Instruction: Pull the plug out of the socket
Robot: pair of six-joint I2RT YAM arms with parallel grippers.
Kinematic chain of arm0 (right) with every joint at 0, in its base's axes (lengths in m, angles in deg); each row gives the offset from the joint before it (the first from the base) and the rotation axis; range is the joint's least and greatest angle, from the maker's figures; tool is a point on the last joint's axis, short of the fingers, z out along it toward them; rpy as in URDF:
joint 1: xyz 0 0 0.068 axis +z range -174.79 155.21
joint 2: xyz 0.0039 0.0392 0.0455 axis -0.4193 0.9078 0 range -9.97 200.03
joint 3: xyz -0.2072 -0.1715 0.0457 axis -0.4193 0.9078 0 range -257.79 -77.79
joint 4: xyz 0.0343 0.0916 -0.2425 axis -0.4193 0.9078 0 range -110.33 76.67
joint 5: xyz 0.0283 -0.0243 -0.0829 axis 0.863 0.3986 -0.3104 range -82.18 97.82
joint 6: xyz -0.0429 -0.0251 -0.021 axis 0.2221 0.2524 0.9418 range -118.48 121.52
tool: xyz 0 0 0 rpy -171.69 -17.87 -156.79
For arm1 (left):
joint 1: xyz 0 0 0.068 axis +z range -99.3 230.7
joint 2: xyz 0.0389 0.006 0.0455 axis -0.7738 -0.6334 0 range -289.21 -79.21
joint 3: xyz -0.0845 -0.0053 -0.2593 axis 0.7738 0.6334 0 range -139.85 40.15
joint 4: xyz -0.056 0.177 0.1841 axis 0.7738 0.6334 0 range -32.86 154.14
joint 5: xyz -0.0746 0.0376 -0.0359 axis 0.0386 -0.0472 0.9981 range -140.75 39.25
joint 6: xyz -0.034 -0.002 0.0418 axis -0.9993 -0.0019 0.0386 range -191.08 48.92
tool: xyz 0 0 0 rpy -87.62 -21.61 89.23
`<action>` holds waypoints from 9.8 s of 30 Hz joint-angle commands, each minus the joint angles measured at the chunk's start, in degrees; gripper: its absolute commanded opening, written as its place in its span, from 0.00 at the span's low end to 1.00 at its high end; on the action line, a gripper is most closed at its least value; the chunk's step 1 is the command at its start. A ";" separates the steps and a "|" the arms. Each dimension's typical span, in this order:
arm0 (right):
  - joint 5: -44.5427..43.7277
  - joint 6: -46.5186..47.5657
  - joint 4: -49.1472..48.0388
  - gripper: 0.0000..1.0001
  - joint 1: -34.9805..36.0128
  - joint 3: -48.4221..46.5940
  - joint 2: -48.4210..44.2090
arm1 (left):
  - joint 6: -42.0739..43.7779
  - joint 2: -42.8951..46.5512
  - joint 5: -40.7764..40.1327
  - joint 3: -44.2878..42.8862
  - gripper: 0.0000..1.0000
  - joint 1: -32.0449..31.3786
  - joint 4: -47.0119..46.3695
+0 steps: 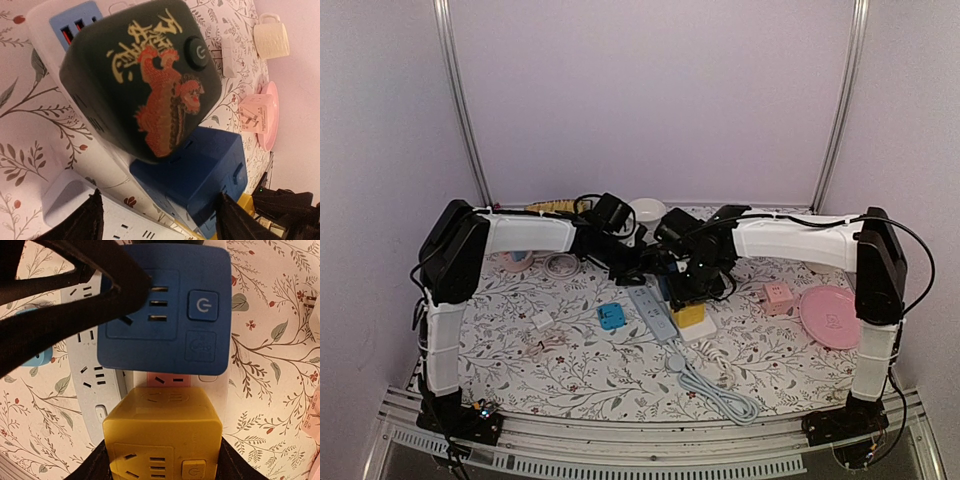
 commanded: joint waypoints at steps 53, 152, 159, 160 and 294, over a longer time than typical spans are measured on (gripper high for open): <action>0.55 -3.70 -8.38 0.54 -13.50 25.06 -17.98 | 11.54 -0.17 -1.70 -15.79 0.76 0.93 18.98; -2.36 1.48 -3.54 0.31 2.92 -5.43 3.04 | 4.82 3.95 2.53 4.01 0.77 2.15 4.07; -2.98 2.46 -3.89 0.32 2.99 -7.81 3.63 | 5.80 2.69 1.32 4.19 0.77 2.15 5.61; -2.99 2.57 -3.88 0.31 2.99 -8.01 3.71 | 5.87 2.55 1.16 4.30 0.77 2.13 5.87; 8.77 -7.84 -12.83 0.74 -10.88 16.34 -15.91 | 25.21 -0.64 -11.39 -16.27 0.77 -1.95 20.44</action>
